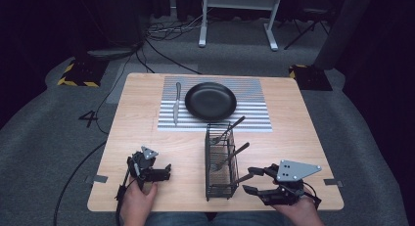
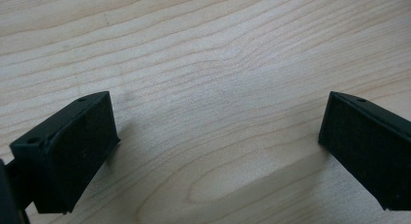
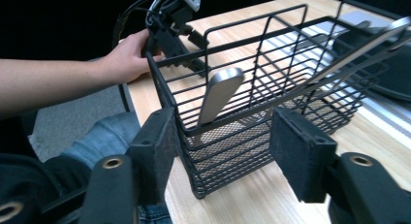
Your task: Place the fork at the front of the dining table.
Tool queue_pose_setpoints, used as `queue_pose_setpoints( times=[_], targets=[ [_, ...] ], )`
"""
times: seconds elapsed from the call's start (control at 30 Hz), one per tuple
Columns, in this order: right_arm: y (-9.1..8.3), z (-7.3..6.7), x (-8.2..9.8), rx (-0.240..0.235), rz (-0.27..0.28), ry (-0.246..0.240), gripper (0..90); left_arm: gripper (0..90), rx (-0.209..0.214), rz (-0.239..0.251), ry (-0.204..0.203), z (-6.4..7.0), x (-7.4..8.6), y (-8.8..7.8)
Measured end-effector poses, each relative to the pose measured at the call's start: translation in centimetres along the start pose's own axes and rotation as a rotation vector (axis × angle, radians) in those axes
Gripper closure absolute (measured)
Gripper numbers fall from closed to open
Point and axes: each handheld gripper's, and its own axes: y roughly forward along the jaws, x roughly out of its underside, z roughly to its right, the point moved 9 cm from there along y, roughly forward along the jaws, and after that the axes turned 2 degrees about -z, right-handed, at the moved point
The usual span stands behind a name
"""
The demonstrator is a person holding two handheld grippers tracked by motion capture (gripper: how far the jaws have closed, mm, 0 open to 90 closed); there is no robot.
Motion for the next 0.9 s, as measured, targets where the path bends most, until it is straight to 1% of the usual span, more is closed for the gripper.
queue_pose_setpoints(
  times=[0.03,0.1,0.13,0.17,0.2,0.23,0.27,0.3,0.33,0.4,0.43,0.57,0.63,0.7,0.9],
  targets=[
    [0.2,-0.1,0.0,-0.007,-0.006,0.001,44.9,0.3,0.0,0.0,0.0,0.0,0.0,0.0],
    [0.5,-0.2,0.1,-0.03,-0.02,0.004,50.7,0.3,-0.001,0.0,0.001,0.0,0.0,0.0],
    [0.5,-0.2,0.1,-0.03,-0.02,0.004,50.7,0.4,-0.001,0.0,0.001,0.0,0.0,0.0],
    [0.6,-0.3,0.2,-0.045,-0.025,0.004,52.6,0.4,0.0,0.0,0.0,0.0,0.0,0.0],
    [0.9,-0.3,0.2,-0.056,-0.035,0.005,58.9,0.4,0.0,0.0,0.0,0.0,0.0,0.0],
    [0.9,-0.3,0.2,-0.056,-0.035,0.005,58.9,0.4,0.0,0.0,0.0,0.0,0.0,0.0],
    [1.1,-0.3,0.2,-0.066,-0.044,0.008,62.9,0.4,0.0,0.0,0.0,0.0,0.0,0.0],
    [1.1,-0.3,0.2,-0.066,-0.044,0.008,62.9,0.4,0.0,0.0,0.0,0.0,0.0,0.0],
    [1.3,-0.3,0.3,-0.071,-0.05,0.01,66.8,0.3,0.0,0.0,0.001,0.0,0.0,0.0],
    [1.4,-0.3,0.3,-0.071,-0.052,0.01,67.6,0.4,-0.002,0.001,0.003,0.0,0.0,0.0],
    [1.4,-0.3,0.1,-0.08,-0.047,0.019,70.6,0.4,-0.001,0.0,0.002,0.0,0.0,0.0],
    [1.3,-0.4,-0.2,-0.091,-0.042,0.017,74.0,0.4,0.0,0.0,0.0,0.0,0.0,0.0],
    [1.3,-0.4,-0.3,-0.089,-0.041,0.013,74.8,0.3,0.0,0.0,0.0,0.0,0.0,0.0],
    [1.3,-0.4,-0.5,-0.091,-0.038,0.013,77.5,0.4,0.0,0.0,0.0,0.0,0.0,0.0],
    [1.4,-0.5,-0.9,-0.077,-0.042,-0.004,78.8,0.4,0.0,0.0,0.0,0.0,0.0,0.0]
  ],
)
